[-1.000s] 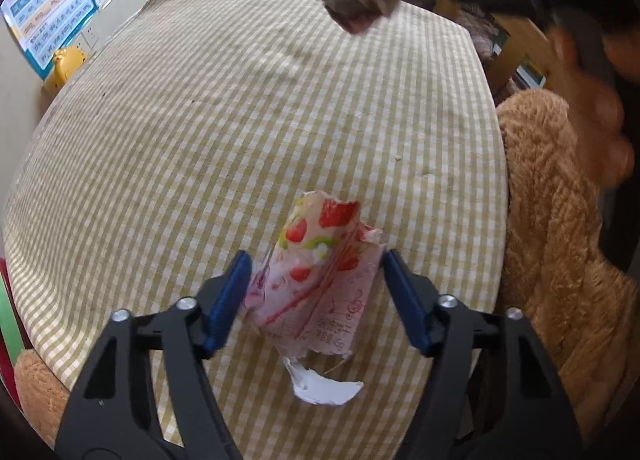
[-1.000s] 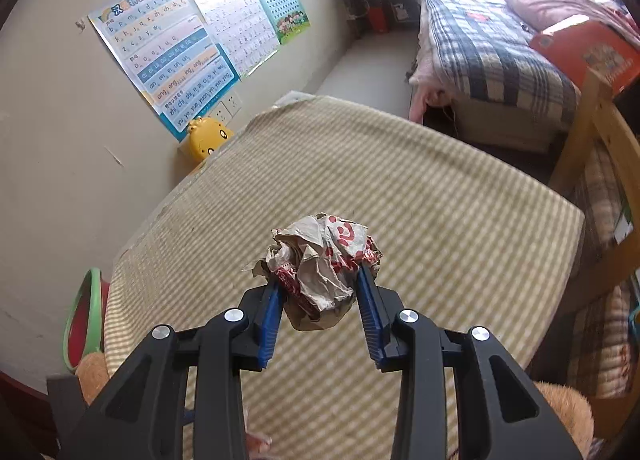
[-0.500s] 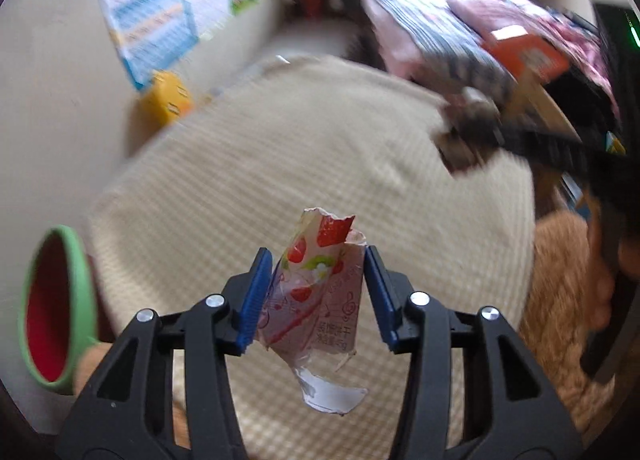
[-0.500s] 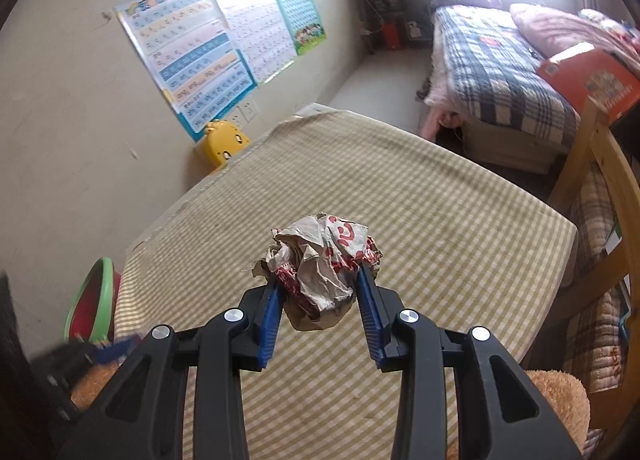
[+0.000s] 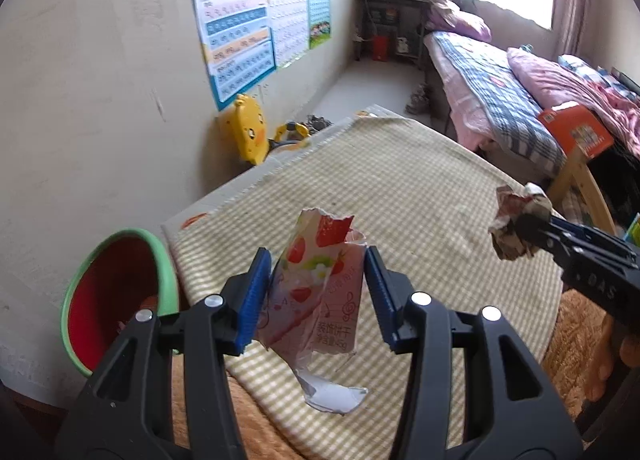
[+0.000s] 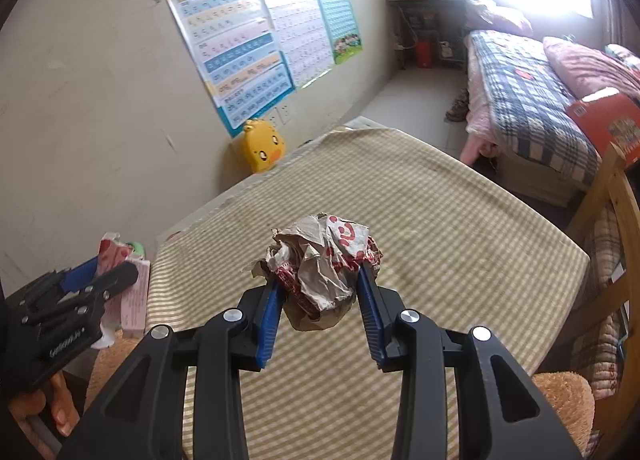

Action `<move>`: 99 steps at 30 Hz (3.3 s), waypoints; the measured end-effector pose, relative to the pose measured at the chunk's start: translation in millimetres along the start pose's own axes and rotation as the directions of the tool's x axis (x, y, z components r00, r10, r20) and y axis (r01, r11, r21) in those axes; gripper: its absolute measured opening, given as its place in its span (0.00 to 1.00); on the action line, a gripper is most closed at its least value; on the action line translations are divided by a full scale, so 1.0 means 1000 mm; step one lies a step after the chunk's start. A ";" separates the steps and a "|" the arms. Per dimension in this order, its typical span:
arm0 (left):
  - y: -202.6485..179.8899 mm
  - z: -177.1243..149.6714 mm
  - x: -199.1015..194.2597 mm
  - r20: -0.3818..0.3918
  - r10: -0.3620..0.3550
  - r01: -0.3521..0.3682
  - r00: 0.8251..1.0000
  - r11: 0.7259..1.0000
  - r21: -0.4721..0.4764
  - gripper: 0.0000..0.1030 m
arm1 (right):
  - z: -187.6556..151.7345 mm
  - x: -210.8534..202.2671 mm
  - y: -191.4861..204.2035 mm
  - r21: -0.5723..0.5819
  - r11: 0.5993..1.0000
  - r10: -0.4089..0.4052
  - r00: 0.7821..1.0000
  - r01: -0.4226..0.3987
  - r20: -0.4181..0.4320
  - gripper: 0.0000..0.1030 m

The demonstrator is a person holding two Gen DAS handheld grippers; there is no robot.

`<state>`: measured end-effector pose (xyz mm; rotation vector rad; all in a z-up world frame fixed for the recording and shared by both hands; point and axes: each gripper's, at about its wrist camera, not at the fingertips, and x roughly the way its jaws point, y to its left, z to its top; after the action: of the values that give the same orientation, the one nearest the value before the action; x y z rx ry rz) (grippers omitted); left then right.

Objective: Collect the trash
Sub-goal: 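Carry the strawberry wrapper and paper ball over the bucket and release both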

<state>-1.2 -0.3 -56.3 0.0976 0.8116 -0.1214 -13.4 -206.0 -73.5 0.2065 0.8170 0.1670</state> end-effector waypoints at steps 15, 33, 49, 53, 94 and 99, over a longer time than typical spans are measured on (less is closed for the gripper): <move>0.042 -0.004 -0.003 0.016 0.036 -0.034 0.999 0.995 -0.098 0.45 | 0.006 0.001 0.047 -0.079 0.996 0.044 0.999 -0.044 -0.003 0.34; 0.098 -0.012 -0.002 0.014 0.113 -0.108 0.994 0.973 -0.205 0.46 | 0.010 0.016 0.107 -0.183 0.976 0.117 0.992 -0.122 -0.036 0.35; 0.157 -0.029 0.001 -0.017 0.210 -0.206 0.978 0.933 -0.294 0.46 | 0.011 0.046 0.167 -0.263 0.942 0.186 0.977 -0.207 -0.105 0.35; 0.175 -0.035 0.002 -0.033 0.244 -0.242 0.969 0.918 -0.314 0.46 | 0.011 0.056 0.184 -0.279 0.932 0.204 0.971 -0.232 -0.124 0.35; 0.291 -0.075 0.051 -0.181 0.304 -0.354 0.935 0.819 -0.451 0.46 | 0.012 0.154 0.321 -0.421 0.834 0.255 0.925 -0.358 -0.280 0.36; 0.296 -0.077 0.057 -0.192 0.301 -0.357 0.934 0.816 -0.454 0.46 | 0.010 0.157 0.324 -0.427 0.831 0.249 0.925 -0.357 -0.288 0.36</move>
<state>26.1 298.7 -138.5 -0.2329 0.9046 0.4245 77.5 141.6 -98.1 -0.1528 0.9364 0.6981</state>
